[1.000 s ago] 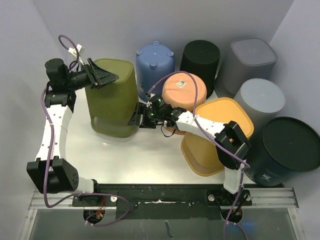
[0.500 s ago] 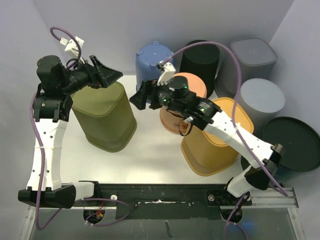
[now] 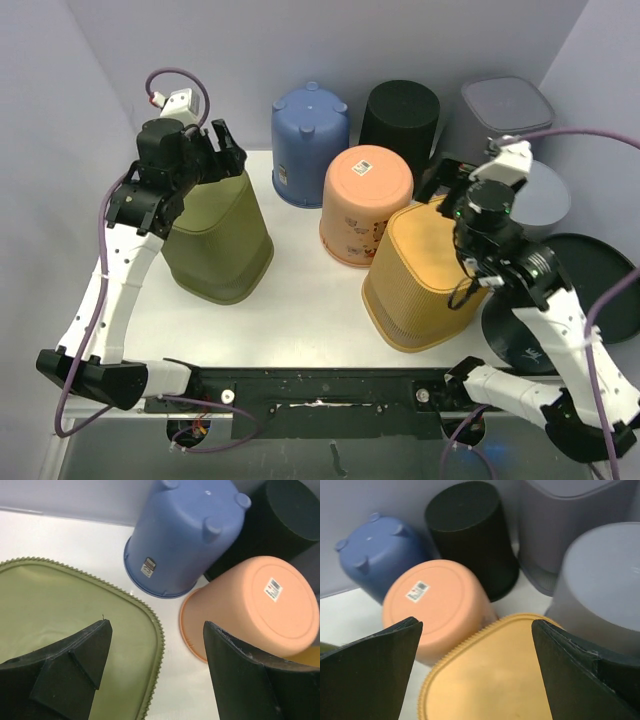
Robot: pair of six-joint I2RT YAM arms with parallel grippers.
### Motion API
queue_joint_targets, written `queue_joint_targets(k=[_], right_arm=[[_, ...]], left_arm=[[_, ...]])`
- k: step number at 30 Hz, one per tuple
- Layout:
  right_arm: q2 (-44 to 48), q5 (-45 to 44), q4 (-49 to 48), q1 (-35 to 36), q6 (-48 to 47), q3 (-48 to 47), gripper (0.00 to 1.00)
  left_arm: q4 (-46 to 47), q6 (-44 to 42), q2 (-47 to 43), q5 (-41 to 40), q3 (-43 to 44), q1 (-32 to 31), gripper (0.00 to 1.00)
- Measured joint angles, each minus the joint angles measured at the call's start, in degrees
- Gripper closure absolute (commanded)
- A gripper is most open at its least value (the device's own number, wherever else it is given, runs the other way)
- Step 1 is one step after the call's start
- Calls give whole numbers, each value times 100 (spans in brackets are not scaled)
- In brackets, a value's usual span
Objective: Turn the large container upside down
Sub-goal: Reset both arms
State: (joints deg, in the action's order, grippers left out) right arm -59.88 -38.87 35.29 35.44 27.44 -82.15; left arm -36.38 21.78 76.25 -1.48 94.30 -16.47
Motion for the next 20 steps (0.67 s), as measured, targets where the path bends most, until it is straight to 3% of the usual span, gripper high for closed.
queue_joint_targets(k=[9,16,20], right_arm=[[1165,-892,616,-133,330,501,2],[1095,-1027,922,-133,549,577,2],[966,-1029,979,-133,588,579,2]], left_arm=[[669,361,-212,-374,-494,-9,25],[1014,297,-282,345,-654,-11,24],[835,20,-52,992,-321,-11,24]])
